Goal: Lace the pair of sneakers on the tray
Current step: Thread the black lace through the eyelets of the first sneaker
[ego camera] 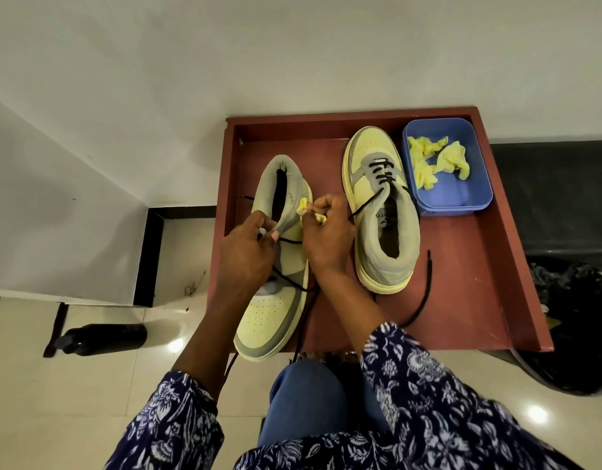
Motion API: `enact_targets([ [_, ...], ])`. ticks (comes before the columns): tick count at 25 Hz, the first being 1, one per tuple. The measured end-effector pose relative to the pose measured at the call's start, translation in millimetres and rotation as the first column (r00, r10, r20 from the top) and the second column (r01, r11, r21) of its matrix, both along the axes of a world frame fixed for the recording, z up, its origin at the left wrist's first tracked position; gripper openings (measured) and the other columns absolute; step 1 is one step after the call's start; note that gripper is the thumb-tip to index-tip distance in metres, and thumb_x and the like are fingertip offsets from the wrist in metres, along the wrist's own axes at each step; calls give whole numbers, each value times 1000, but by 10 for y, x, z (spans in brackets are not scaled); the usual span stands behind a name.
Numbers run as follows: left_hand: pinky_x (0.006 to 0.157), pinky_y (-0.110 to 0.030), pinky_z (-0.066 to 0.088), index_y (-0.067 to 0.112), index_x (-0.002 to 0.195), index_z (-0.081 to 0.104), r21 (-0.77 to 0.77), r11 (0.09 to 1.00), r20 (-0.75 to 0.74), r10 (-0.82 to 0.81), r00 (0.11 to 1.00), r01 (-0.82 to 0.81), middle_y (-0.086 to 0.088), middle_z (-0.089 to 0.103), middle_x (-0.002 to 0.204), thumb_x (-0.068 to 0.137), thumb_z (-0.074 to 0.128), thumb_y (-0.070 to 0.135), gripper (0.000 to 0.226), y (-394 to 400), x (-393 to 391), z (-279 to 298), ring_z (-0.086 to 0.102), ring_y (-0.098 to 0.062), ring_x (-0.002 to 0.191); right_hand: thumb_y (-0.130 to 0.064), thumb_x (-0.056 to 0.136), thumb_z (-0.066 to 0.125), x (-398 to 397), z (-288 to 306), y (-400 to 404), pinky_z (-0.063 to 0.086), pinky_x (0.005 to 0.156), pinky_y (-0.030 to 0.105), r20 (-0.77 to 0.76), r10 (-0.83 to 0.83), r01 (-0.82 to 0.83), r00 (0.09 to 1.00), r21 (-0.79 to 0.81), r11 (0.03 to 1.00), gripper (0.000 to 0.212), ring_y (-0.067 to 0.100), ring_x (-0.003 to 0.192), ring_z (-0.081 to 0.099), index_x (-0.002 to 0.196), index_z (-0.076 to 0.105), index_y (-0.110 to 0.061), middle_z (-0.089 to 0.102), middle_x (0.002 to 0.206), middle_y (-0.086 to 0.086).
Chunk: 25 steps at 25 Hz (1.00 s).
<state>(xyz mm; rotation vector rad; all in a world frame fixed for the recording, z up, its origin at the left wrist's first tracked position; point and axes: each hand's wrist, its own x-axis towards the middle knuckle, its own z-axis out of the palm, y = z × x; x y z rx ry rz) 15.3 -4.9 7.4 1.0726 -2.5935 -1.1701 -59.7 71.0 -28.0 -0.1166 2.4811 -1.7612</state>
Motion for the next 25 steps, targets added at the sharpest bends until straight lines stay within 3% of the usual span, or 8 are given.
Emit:
enact_targets([
  [4, 48, -19, 43, 14, 95, 57, 15, 1000, 1, 5, 1000, -5, -6, 63, 88, 92, 53, 19, 7, -7, 3, 0, 56, -12, 65, -4, 83, 60, -40, -7, -14, 45, 74, 30, 33, -4, 4, 999, 2, 1000, 20, 19, 86, 62, 83, 44, -16, 62, 87, 3],
  [8, 63, -35, 55, 15, 93, 57, 26, 1000, -18, 17, 1000, -16, -7, 64, 87, 93, 53, 20, 6, -11, -3, -14, 61, -22, 74, -4, 85, 59, 289, -50, 20, 36, 63, 14, -178, 58, -60, 982, -6, 998, 7, 14, 75, 53, 89, 54, -2, 58, 85, 0],
  [10, 69, -35, 56, 15, 92, 56, 37, 999, -10, 21, 1000, -20, -6, 64, 88, 93, 52, 19, 6, -19, -7, -29, 61, -22, 79, -7, 86, 58, 377, -71, 9, 35, 64, 13, -233, 114, -109, 966, 32, 994, 8, 17, 77, 55, 91, 55, -2, 63, 87, 7],
  [12, 66, -33, 54, 18, 90, 55, 34, 999, 1, 8, 1000, -8, -7, 63, 87, 93, 51, 18, 4, -24, -4, -29, 59, -20, 75, -6, 86, 59, 349, -50, -13, 35, 64, 14, -236, 80, -76, 968, 27, 997, 7, 16, 77, 54, 90, 55, -2, 61, 86, 3],
  [17, 43, -15, 42, 19, 89, 53, 36, 999, 17, -15, 1000, 14, -5, 62, 83, 93, 51, 19, 4, -29, -1, -22, 53, -11, 61, -6, 84, 60, -155, -39, -36, 42, 77, 26, 42, -1, 1, 999, 3, 1000, 14, 19, 88, 61, 89, 49, -13, 64, 91, 1],
  [19, 44, -14, 38, 19, 91, 53, 41, 999, 17, -8, 1000, 7, -4, 62, 85, 93, 51, 19, 3, -31, -2, -32, 54, -9, 63, -5, 84, 60, -184, -56, -47, 47, 80, 31, 82, -1, 2, 997, -10, 1000, 19, 18, 92, 63, 98, 49, -12, 66, 99, 5],
  [22, 49, -17, 39, 19, 93, 55, 45, 999, 12, 0, 1000, -1, -2, 62, 85, 93, 51, 21, 4, -37, 5, -55, 53, -10, 64, -2, 83, 57, 104, -73, -48, 51, 78, 35, -50, -16, 14, 999, -43, 999, 23, 19, 92, 63, 104, 48, -5, 65, 100, 8],
  [25, 55, -19, 43, 20, 92, 55, 64, 998, 10, 19, 1000, -19, -2, 62, 87, 93, 51, 22, 5, -51, 5, -71, 57, -14, 72, -3, 84, 57, 325, -90, -24, 54, 72, 43, -217, 17, -36, 976, -83, 996, 18, 22, 87, 64, 100, 49, -2, 60, 95, -4],
])
